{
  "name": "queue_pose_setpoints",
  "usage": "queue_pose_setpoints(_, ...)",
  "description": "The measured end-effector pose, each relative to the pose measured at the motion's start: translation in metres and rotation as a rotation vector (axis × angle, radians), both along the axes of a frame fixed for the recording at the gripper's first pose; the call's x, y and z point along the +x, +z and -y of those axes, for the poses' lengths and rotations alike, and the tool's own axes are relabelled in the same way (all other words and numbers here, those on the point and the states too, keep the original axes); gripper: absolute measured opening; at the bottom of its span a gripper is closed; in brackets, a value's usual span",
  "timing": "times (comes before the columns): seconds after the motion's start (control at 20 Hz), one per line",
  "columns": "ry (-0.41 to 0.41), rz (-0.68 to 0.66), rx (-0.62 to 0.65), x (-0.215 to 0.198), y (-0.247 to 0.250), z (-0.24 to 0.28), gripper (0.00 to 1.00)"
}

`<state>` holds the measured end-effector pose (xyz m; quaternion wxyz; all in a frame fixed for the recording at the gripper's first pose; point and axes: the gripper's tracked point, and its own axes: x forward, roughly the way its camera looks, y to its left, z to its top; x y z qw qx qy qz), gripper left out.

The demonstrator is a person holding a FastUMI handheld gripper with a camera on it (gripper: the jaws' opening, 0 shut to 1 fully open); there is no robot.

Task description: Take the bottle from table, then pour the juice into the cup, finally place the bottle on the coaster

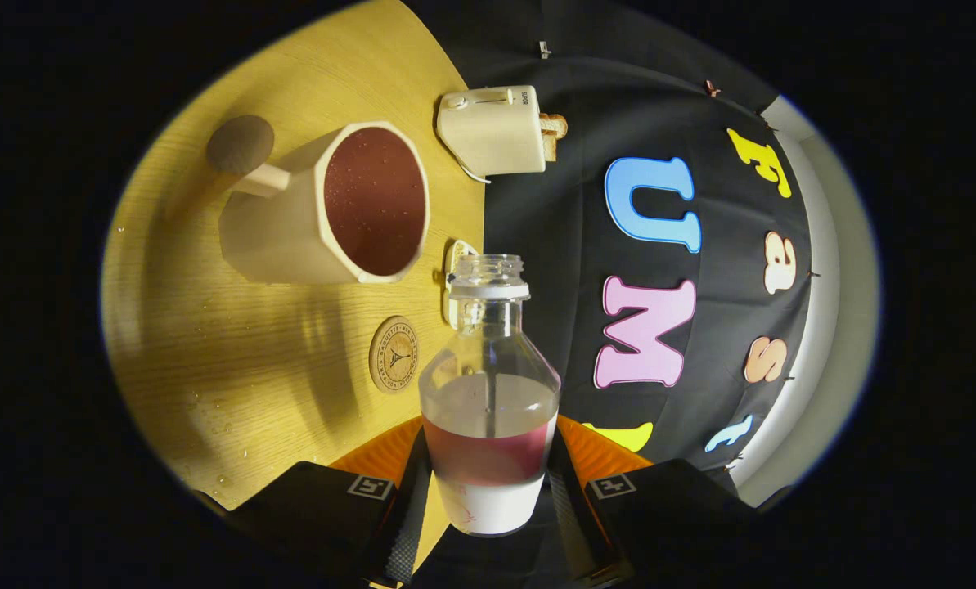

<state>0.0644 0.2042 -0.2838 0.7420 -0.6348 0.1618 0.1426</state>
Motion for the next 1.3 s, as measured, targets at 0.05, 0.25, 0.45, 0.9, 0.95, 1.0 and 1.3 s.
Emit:
queue_pose_setpoints(0.05,0.007,0.0,-0.009,0.0,0.0,-0.001,0.71)
queue_pose_setpoints(0.25,0.04,0.01,-0.052,0.001,0.001,-0.003,0.71)
queue_pose_setpoints(0.45,0.053,0.007,-0.075,0.002,-0.001,-0.006,0.71)
queue_pose_setpoints(0.9,0.101,0.024,-0.131,0.005,0.001,-0.011,0.71)
queue_pose_setpoints(0.95,0.1,0.024,-0.131,0.005,0.001,-0.01,0.71)
queue_pose_setpoints(1.0,0.101,0.024,-0.131,0.006,0.001,-0.01,0.71)
queue_pose_setpoints(1.3,0.119,0.032,-0.151,0.009,0.001,-0.011,0.71)
